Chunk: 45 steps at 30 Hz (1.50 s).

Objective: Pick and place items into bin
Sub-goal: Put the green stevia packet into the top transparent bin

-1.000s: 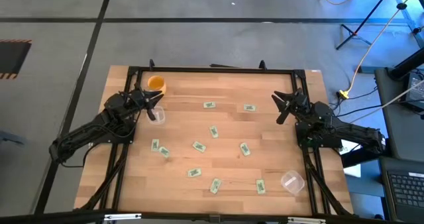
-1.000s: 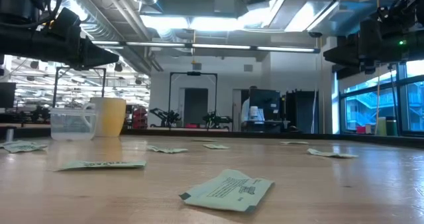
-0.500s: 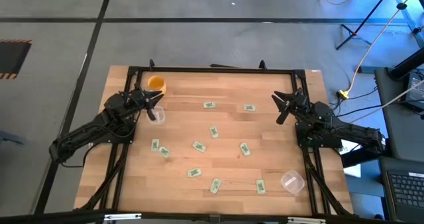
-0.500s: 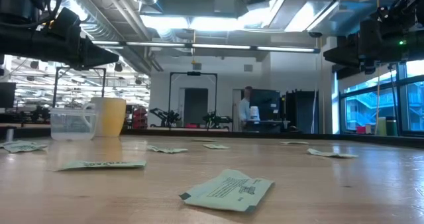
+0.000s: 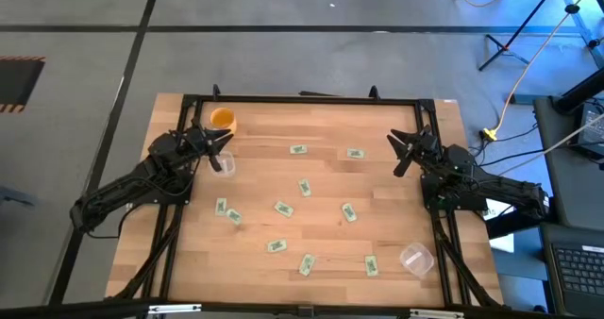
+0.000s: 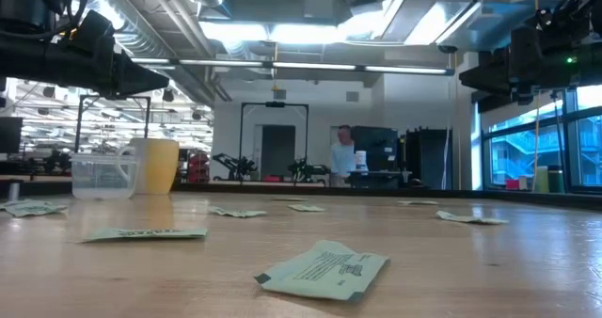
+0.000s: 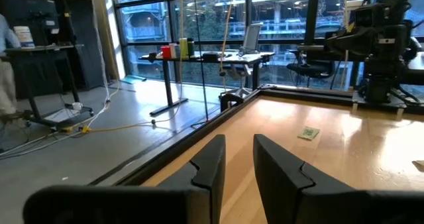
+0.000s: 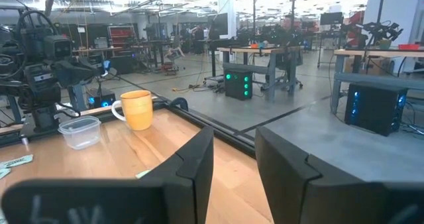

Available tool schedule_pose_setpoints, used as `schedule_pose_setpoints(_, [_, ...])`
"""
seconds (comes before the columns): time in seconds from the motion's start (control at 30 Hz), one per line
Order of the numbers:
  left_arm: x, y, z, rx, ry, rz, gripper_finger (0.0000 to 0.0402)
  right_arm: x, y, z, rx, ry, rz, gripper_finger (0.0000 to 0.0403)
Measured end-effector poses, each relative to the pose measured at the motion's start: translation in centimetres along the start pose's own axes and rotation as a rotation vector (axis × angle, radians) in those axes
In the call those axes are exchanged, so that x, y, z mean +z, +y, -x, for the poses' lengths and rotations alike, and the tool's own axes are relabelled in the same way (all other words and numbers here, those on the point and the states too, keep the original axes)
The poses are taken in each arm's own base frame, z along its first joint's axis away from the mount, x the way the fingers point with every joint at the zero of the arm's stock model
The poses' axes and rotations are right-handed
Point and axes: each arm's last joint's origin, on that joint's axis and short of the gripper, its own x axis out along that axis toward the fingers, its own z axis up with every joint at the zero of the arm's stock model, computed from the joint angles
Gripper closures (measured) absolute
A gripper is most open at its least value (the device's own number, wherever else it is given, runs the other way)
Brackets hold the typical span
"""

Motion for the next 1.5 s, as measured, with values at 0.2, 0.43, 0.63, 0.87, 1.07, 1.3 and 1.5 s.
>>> schedule_pose_setpoints(0.2, [0.1,-0.2,0.0,-0.073,-0.008,0.008,0.0287,0.0,0.0,0.0,0.000,0.001,0.001,0.0287])
schedule_pose_setpoints(0.43, [0.3,-0.4,0.1,-0.135,0.001,0.180,0.0217,0.0,0.0,0.0,-0.001,0.000,0.004,0.0287])
schedule_pose_setpoints(0.63, [3.0,-0.9,0.2,-0.305,0.036,0.284,0.0212,0.2,0.0,0.0,-0.002,-0.019,0.029,0.0287])
schedule_pose_setpoints(0.87, [6.5,-2.0,-1.4,-0.391,0.214,0.225,0.0244,0.9,0.0,0.0,-0.006,-0.089,0.048,0.0287])
schedule_pose_setpoints(1.07, [8.5,-4.5,-3.7,-0.578,0.474,0.162,0.0245,1.1,0.0,0.1,-0.006,-0.110,0.040,0.0287])
schedule_pose_setpoints(1.3, [7.6,-7.3,-4.6,-0.565,0.893,0.108,0.0250,1.1,0.0,0.1,-0.005,-0.109,0.040,0.0287])
schedule_pose_setpoints(1.5, [5.9,-9.6,-4.7,-0.618,1.061,0.105,0.0256,1.1,0.0,0.1,-0.004,-0.108,0.041,0.0287])
